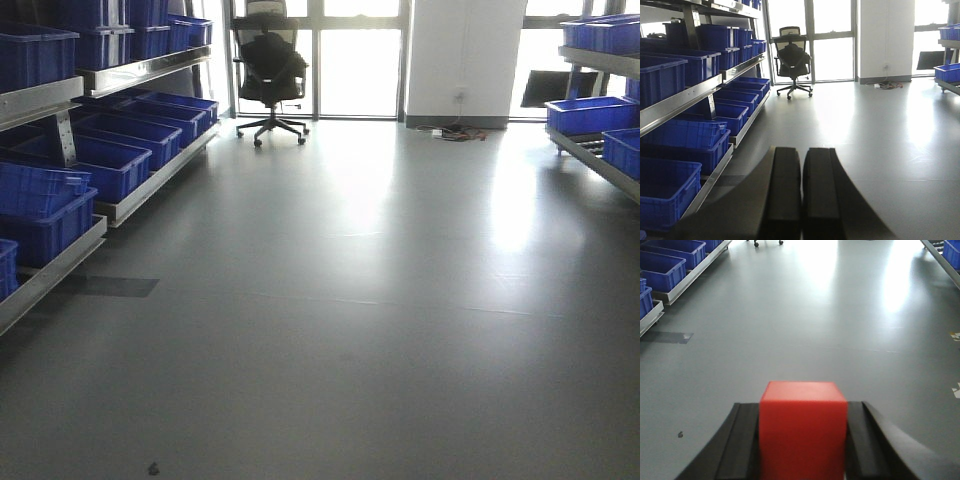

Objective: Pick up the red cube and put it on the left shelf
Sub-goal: 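Drive the base across the floor toward the blue crate shelves, then turn toward the shelf and bring the red cube over a blue crate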

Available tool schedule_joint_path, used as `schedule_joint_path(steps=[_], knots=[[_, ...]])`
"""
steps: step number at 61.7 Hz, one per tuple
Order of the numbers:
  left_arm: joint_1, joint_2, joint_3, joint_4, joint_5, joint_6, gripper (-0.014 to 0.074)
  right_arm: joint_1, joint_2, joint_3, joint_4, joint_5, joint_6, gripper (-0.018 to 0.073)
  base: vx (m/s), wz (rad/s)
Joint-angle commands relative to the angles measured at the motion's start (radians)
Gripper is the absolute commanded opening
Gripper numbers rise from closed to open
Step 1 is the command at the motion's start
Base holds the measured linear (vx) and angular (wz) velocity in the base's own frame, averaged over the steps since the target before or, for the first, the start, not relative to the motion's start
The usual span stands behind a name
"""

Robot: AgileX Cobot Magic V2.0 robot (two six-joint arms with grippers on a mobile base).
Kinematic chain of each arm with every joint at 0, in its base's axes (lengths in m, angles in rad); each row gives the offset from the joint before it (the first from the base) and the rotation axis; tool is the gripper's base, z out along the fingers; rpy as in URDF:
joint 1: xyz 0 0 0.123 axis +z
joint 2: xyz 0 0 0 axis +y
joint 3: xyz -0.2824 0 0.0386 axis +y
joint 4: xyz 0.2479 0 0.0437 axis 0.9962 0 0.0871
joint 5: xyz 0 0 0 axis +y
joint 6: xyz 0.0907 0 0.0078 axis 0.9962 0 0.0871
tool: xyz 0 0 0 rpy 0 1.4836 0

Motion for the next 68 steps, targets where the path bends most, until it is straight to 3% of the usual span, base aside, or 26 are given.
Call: schedule_joint_path(steps=[1,42,68], knots=[[-0.005,0.007,0.022,-0.006,-0.083,0.001,0.0106,-0.007,0.005,-0.029,-0.010,-0.083,-0.005,0.0058,0.66,0.09],[-0.005,0.007,0.022,-0.006,-0.083,0.001,0.0106,-0.007,0.005,-0.029,-0.010,-0.080,-0.005,0.0058,0.65,0.18],[-0.005,0.007,0.022,-0.006,-0.083,0.001,0.0106,-0.007,0.005,-0.029,-0.010,-0.080,-0.005,0.0058,0.58,0.42]])
